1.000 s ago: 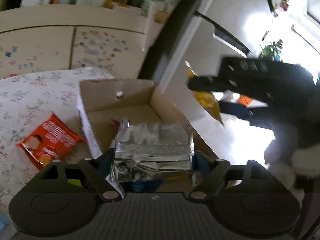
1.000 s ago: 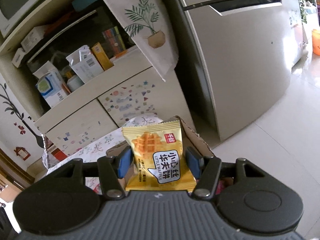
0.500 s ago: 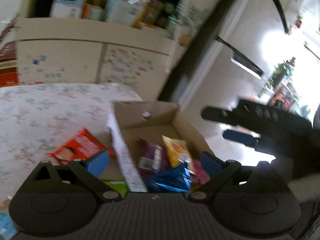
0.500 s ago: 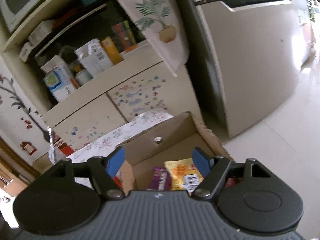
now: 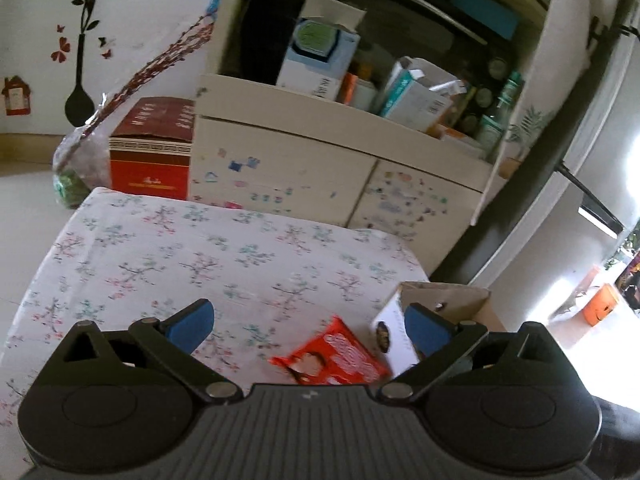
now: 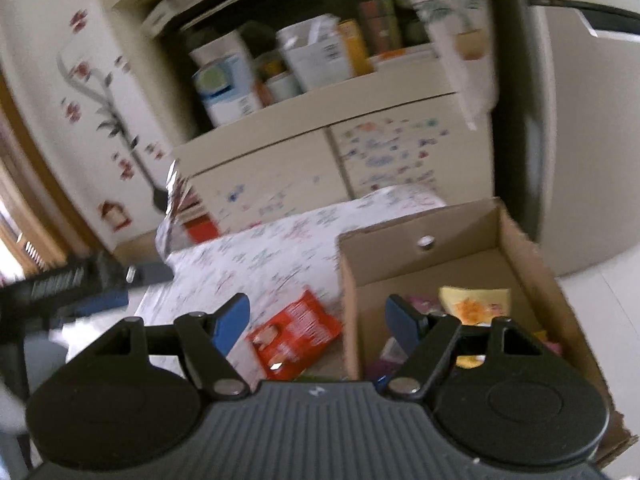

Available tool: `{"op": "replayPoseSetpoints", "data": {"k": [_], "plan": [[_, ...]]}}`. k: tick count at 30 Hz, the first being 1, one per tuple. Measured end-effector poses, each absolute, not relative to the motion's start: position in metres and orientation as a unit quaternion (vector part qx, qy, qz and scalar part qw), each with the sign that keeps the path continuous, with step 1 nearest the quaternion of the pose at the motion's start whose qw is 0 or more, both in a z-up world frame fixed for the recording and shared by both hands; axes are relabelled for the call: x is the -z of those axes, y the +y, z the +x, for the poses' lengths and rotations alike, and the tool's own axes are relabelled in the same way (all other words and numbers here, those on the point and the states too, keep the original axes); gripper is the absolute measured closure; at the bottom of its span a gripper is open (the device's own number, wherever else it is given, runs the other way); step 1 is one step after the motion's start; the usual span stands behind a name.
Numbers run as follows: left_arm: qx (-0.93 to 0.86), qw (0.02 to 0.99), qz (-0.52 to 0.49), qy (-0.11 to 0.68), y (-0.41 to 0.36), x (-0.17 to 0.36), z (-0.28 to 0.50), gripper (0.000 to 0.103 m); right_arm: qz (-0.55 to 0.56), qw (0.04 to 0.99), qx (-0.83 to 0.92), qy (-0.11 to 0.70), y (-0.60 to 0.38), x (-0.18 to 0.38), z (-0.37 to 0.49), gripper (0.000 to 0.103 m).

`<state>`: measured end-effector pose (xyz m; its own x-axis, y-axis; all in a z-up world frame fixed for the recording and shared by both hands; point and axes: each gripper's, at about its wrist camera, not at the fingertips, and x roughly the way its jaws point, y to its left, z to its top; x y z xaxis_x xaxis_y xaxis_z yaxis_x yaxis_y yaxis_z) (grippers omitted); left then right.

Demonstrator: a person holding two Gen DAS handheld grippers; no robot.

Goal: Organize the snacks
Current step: 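Withdraw both grippers from the box toward the red and green bags, then lower the left gripper onto the red snack bag and close it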

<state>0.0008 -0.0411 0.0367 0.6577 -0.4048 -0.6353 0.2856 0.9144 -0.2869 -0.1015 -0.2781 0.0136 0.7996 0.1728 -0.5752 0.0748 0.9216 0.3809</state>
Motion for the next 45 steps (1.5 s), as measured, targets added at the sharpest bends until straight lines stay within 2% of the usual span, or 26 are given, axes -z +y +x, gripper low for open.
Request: {"op": "replayPoseSetpoints", "data": {"k": [7,15,27,35,45], "plan": [[0.170,0.903,-0.084,0.385,-0.033,-0.029,0.014,0.000,0.159,0.927,-0.040,0.337,-0.231,0.006,-0.111,0.027],[0.216,0.885,-0.020,0.413,-0.056,-0.001,0.036,0.000,0.098,0.937,0.005,0.335,-0.176,0.041,-0.138,0.027],[0.267,0.856,0.094,0.433,-0.107,0.041,0.047,0.000,0.124,0.918,0.062,0.370,-0.163,0.078,-0.125,0.027],[0.273,0.841,0.137,0.447,-0.130,0.065,0.057,0.000,0.113,0.920,0.078,0.367,-0.155,0.085,-0.121,0.021],[0.240,0.841,0.100,0.474,-0.119,0.081,0.074,0.000,0.103,0.914,0.107,0.377,-0.148,0.093,-0.113,0.021]]}}
